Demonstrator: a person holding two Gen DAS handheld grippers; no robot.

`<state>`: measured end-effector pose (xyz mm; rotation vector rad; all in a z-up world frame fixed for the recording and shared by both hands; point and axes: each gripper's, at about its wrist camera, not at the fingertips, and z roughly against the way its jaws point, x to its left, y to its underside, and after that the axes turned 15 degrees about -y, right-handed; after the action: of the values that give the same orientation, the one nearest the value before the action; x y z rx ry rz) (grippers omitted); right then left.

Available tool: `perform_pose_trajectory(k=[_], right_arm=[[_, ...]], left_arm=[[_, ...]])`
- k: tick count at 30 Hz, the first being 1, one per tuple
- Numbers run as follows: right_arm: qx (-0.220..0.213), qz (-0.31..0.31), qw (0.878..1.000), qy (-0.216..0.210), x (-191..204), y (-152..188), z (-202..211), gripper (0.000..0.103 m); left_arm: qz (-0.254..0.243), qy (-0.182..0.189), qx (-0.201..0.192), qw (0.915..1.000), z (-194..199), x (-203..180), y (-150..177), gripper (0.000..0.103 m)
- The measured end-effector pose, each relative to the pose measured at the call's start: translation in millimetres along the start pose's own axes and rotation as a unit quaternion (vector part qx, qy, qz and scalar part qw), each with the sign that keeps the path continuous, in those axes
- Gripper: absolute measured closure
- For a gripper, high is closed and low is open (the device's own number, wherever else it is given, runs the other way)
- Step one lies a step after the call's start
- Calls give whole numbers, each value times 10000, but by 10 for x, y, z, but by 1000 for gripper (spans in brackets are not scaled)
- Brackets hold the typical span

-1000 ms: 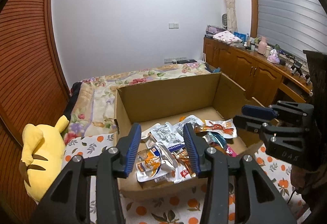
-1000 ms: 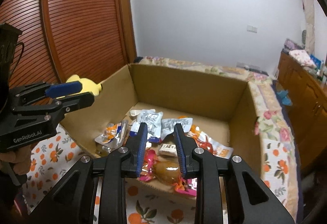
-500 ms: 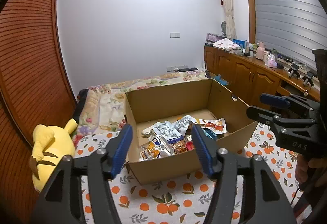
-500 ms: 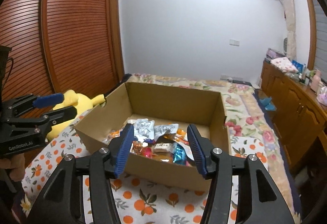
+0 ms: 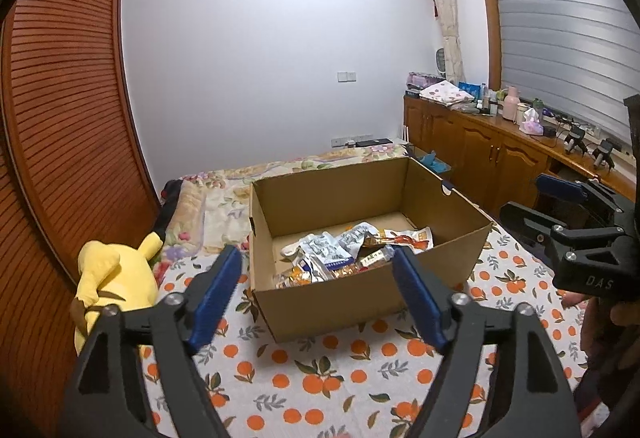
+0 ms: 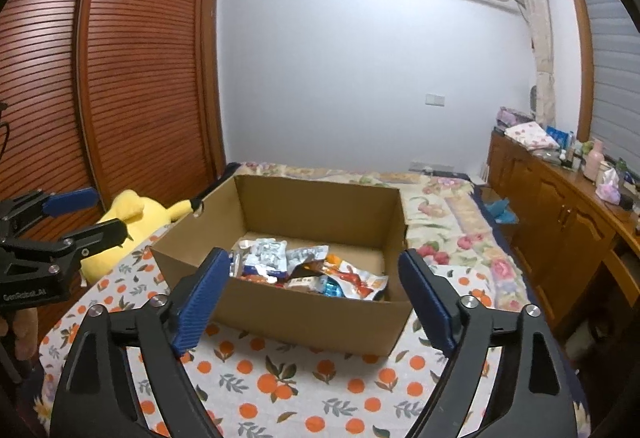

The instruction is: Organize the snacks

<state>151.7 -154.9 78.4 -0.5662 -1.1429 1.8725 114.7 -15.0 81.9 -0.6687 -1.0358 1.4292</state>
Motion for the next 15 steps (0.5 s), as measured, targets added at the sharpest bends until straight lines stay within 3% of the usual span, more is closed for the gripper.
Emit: perform_pose_trajectory(k=[5,15], right_arm=[[-109,-27,9999,108,17,24,132,11],[-332,-69,9992,189,89,40,339,3]], left_arm=[[79,32,-27,10000,132,9,30,5],[140,-54,-246,9996,367,-35,167,5]])
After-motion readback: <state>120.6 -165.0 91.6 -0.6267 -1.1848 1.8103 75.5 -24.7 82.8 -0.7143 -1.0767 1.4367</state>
